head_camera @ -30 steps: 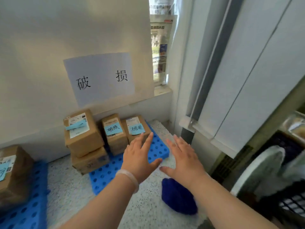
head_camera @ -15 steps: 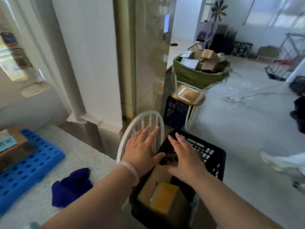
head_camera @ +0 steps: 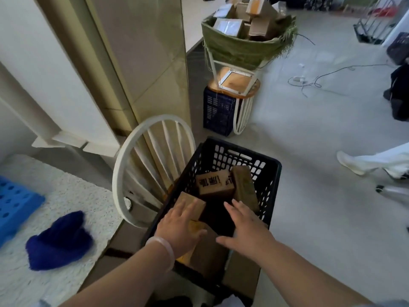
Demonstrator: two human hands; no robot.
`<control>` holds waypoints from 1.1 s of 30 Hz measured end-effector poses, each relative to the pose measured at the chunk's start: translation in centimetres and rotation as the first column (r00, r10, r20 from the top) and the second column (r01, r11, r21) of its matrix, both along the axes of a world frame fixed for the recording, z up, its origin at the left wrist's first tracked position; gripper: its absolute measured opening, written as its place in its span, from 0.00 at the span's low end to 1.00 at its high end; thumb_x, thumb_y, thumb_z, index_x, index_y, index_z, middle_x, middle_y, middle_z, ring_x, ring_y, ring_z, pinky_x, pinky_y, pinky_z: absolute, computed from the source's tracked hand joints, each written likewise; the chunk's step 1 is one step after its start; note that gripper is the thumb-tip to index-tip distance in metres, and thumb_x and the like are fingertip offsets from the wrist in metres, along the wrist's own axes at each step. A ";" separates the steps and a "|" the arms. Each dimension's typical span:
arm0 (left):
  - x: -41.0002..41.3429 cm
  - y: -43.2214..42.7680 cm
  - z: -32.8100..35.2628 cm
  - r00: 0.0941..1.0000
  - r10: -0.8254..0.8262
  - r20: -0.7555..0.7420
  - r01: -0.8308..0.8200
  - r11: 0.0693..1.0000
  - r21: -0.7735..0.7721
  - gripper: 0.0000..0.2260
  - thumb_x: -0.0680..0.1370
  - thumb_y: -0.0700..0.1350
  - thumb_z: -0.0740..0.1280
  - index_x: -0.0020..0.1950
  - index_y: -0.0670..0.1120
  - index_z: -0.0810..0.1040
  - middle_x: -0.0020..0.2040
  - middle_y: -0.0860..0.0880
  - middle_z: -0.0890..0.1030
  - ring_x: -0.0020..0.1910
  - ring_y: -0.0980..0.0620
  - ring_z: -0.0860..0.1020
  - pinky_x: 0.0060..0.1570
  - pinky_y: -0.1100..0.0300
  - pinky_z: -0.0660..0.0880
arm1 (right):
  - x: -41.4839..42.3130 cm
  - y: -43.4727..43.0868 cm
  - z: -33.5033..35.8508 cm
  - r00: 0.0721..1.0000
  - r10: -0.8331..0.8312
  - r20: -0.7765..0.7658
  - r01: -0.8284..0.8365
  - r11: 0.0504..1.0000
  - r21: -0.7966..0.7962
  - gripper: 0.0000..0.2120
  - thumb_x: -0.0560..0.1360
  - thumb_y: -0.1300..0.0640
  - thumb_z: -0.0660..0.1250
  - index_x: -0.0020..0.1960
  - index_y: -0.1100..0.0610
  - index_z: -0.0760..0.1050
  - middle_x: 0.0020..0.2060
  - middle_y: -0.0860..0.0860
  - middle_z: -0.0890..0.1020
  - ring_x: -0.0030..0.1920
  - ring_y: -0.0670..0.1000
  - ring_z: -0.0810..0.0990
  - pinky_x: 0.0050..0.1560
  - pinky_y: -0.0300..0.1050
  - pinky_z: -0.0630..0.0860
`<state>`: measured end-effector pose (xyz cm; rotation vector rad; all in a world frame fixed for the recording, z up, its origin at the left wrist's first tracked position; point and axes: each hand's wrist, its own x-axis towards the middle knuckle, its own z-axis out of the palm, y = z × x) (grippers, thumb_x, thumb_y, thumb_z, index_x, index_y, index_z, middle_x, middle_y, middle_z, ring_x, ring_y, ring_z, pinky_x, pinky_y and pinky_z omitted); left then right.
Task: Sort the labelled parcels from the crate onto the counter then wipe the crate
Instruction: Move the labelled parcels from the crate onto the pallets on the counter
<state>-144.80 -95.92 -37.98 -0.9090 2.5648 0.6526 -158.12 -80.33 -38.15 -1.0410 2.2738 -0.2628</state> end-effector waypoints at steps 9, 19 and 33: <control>-2.8 1.4 -1.5 0.996 -0.088 -0.018 0.089 0.992 0.094 0.37 0.77 0.65 0.62 0.79 0.62 0.42 0.80 0.56 0.46 0.79 0.50 0.49 0.76 0.50 0.51 | -1.7 0.2 -1.9 0.989 -0.145 0.015 0.144 0.989 0.031 0.43 0.75 0.39 0.67 0.80 0.47 0.47 0.80 0.48 0.50 0.79 0.51 0.48 0.77 0.50 0.50; -1.8 0.1 -2.3 0.999 0.005 0.046 -0.010 0.993 0.117 0.36 0.77 0.63 0.62 0.78 0.63 0.44 0.80 0.56 0.48 0.79 0.49 0.51 0.75 0.50 0.53 | 0.3 -0.1 -2.3 0.981 -0.153 0.119 0.152 0.988 0.023 0.38 0.77 0.41 0.65 0.80 0.45 0.49 0.79 0.44 0.51 0.79 0.49 0.49 0.76 0.50 0.53; 2.9 -0.3 -3.7 0.936 0.279 0.214 -0.341 0.866 0.365 0.34 0.78 0.63 0.62 0.79 0.61 0.48 0.78 0.50 0.58 0.73 0.46 0.64 0.69 0.51 0.65 | 4.6 -3.2 -3.6 0.923 -0.168 0.347 0.096 0.972 0.215 0.40 0.78 0.36 0.58 0.80 0.48 0.42 0.79 0.51 0.55 0.77 0.55 0.58 0.74 0.55 0.62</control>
